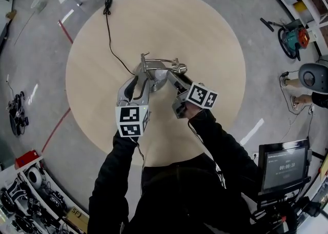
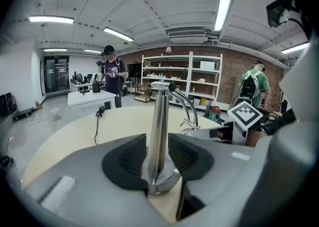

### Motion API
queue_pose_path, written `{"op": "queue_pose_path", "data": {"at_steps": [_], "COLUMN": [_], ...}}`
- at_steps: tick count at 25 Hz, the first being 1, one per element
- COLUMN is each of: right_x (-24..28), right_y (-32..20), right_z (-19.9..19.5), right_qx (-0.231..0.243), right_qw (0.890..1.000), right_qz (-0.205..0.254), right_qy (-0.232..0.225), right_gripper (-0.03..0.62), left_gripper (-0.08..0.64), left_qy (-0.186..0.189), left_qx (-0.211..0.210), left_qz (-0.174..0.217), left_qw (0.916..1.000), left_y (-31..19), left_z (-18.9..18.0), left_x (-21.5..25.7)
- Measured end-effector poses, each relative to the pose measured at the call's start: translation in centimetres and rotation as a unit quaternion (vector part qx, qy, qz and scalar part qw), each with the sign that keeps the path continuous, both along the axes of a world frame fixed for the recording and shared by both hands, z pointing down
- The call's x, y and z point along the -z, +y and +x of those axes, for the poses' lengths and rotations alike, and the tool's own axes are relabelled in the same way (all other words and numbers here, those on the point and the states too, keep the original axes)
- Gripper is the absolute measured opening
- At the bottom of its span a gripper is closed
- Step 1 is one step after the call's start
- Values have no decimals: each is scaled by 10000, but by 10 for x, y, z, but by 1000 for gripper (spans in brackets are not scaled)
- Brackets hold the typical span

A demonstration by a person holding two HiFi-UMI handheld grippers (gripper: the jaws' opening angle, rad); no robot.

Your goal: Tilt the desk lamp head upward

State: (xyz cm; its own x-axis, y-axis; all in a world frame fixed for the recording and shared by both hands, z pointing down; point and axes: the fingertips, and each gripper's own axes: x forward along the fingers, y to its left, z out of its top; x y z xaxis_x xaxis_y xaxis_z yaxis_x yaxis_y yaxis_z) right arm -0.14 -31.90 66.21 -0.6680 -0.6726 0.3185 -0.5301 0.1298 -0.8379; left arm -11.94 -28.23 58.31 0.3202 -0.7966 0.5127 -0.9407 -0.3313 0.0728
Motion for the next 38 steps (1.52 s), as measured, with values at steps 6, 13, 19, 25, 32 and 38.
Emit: {"op": "queue_pose_path", "data": {"at_steps": [6,13,19,25,32,38], "right_x": [-3,-4,-7,-7,-9,22], "right_y": [-3,-5,-6,-10,-15,-17], "right_z": [5,5,7,14,26,46], "right_qx": [-100,-96,-65,-55,-53,-145], "right_qw": [9999,9999,9995,9985,9962,9880], "right_qz": [-8,-16,-27,52,129,532], "right_qy": [63,108,301,543,860,1446], "right_gripper": [302,299,299,298,288,284], "left_gripper": [152,152,126,127,129,127], "left_qy": [0,9,-21,49,204,-12], "left_qx": [-20,-106,-11,38,108,-35], "left_qz": [107,146,-27,-76,-168,-171], "left_qw": [9999,9998,10000,10000,9996,9998], "left_y": [-11,-20,-27,-31,-36,-31], "left_z": [3,13,13,13,14,18], "left_x": [5,6,-2,-10,-21,-16]}}
